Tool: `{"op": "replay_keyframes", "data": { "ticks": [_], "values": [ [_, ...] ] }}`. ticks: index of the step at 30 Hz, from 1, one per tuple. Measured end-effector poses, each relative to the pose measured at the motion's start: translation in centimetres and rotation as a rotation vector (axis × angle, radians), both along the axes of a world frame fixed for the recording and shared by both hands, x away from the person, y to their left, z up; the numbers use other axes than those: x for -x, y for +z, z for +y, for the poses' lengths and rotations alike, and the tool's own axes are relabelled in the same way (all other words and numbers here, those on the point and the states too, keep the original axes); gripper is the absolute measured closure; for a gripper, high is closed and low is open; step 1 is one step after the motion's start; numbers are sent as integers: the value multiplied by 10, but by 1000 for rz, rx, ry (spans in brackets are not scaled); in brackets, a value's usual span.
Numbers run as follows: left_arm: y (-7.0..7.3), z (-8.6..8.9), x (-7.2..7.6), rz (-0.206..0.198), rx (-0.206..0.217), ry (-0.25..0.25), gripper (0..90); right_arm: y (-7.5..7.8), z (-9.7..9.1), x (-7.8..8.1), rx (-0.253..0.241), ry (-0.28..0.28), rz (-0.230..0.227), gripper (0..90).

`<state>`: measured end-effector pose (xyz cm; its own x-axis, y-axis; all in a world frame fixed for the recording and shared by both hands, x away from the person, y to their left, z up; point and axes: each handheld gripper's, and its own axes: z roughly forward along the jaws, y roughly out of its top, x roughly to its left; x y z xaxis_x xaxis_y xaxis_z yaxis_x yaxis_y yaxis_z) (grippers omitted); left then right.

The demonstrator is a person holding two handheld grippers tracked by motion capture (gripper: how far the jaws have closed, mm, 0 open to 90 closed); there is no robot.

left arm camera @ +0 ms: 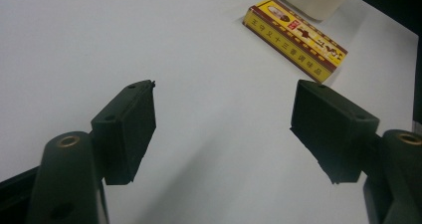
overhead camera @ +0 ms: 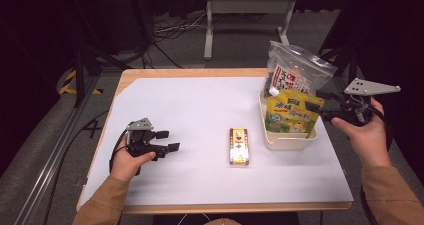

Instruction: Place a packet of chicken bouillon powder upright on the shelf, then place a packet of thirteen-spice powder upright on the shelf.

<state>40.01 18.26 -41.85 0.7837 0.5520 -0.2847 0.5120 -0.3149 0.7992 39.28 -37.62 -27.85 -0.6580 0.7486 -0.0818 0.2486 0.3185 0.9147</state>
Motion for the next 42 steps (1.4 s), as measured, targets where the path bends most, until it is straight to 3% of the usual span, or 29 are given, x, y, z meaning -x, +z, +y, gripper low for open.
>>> {"op": "replay_keyframes", "data": {
  "ticks": [7,8,13,21,27,34,42],
  "values": [
    [4,-9,-1,-13,-4,-27,283,18,10,10,-4,12,-58,339],
    [4,-11,-2,-13,-5,-28,291,25,15,16,-26,21,-84,316],
    [4,-13,-3,-5,-11,-35,289,28,24,29,-50,45,-114,306],
    [10,-16,-1,3,-32,-25,301,20,43,42,-45,97,-89,309],
    [19,-23,3,-8,-50,-22,249,8,52,47,-60,110,-77,323],
    [30,-41,7,-6,-39,-32,208,-9,59,47,-108,115,-74,329],
    [36,-72,11,14,-88,-21,144,-20,63,50,-103,115,-69,322]
  ]
}}
